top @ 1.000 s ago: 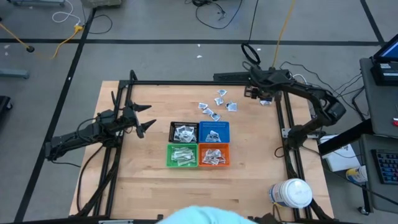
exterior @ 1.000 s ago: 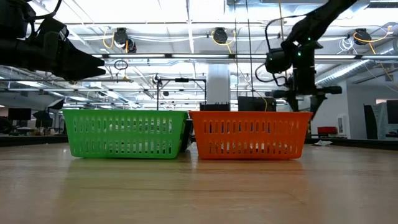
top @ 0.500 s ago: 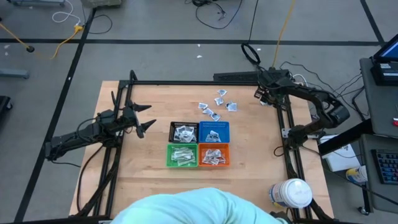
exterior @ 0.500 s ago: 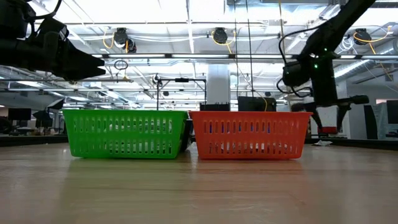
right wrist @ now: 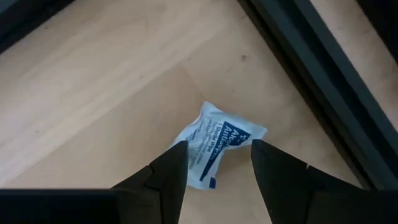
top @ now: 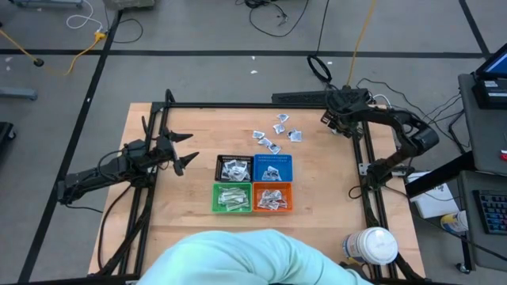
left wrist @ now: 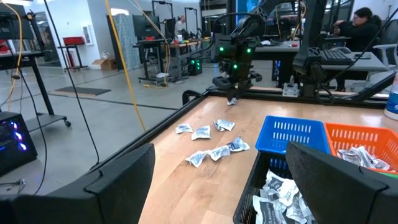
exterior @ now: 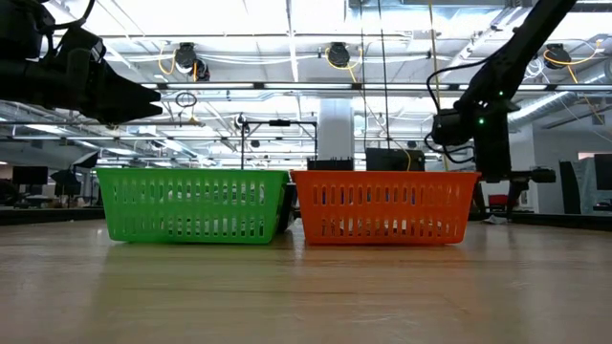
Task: Pick & Place First Aid Supplies
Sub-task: Put the alcohol pad into the blue bin
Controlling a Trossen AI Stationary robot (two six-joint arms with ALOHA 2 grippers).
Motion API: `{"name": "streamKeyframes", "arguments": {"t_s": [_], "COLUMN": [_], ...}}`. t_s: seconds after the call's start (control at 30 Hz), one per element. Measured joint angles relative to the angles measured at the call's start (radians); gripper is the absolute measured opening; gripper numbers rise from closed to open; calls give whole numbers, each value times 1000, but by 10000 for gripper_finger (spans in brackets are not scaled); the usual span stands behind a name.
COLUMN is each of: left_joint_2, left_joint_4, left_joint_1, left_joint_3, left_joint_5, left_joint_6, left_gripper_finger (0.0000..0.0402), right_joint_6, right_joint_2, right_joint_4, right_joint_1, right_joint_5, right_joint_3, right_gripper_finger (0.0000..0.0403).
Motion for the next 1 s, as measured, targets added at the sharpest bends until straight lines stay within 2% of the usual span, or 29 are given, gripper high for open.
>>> {"name": "streamKeyframes", "arguments": {"t_s": [0.17, 0.27, 0.37, 0.57, 0.8, 1.0], "left_joint_2": [0, 0, 0, 0, 0, 0], "left_joint_4": [0, 0, 0, 0, 0, 0], "left_joint_1": [0, 0, 0, 0, 0, 0], "left_joint_3": [0, 0, 0, 0, 0, 0], "left_joint_5": [0, 0, 0, 0, 0, 0], "left_joint_6": [0, 0, 0, 0, 0, 0], "left_gripper_finger": [365, 365, 365, 365, 365, 365], "right_joint_6": [-3, -18, -28, -65, -100, -237], "right_joint_2": [24, 36, 39, 39, 29, -1], "right_joint_4": [13, 15, 16, 8, -18, -87], "right_joint_1": [0, 0, 1, 1, 8, 28], "right_joint_5": [3, 3, 5, 3, 0, -1], "right_joint_3": [0, 0, 2, 2, 25, 105], "right_gripper_finger": [169, 151, 116, 15, 3, 2]}}
